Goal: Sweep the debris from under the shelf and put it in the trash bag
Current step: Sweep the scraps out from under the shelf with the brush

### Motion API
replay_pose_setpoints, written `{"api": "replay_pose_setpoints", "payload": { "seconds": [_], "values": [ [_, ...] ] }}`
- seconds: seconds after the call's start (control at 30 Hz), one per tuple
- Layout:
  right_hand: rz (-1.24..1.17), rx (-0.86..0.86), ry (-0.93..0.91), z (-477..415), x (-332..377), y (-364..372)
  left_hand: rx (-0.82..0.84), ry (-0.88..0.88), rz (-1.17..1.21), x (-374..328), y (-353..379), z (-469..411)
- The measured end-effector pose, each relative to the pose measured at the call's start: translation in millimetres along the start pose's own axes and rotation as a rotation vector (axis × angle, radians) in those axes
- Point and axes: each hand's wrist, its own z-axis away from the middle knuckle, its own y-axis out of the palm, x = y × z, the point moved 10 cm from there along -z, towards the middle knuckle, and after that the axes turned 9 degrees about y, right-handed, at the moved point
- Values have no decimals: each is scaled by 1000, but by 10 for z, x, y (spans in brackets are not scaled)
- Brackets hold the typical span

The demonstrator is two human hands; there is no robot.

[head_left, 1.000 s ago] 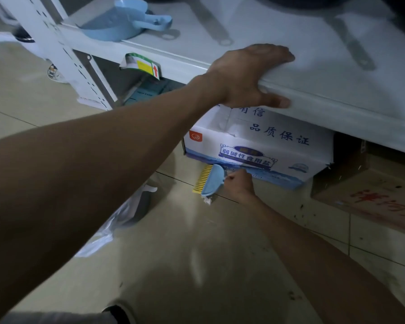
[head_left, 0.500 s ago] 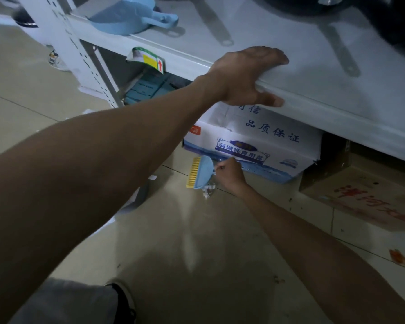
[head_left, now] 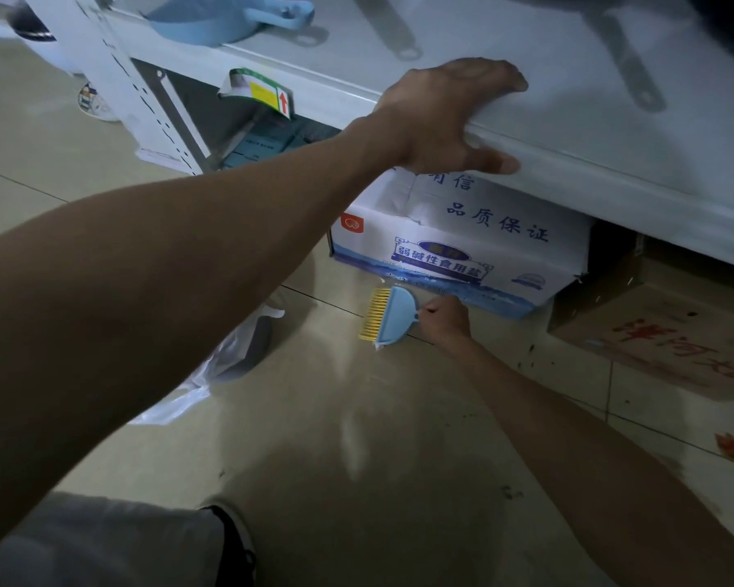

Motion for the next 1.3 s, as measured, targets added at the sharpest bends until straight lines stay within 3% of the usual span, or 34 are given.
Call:
{"api": "replay_pose_setpoints", "payload": {
  "seconds": [0.27,0.43,0.7,1.13,1.3],
  "values": [
    [-135,-55,112,205,-274,-358,48,-17,12,-73,-34,47],
    [-230,-73,71,327,-68,-433,71,-32,29,-49,-36,38],
    [-82,121,-127,372,226,83,65,-17,1,-28,-7,-7],
    [-13,-59,91,-6,-603,-581,22,-8,-10,-13,-20,-22],
    [-71,20,-56,68,-225,-485,22,-16,-6,-4,-17,-17]
  ]
}}
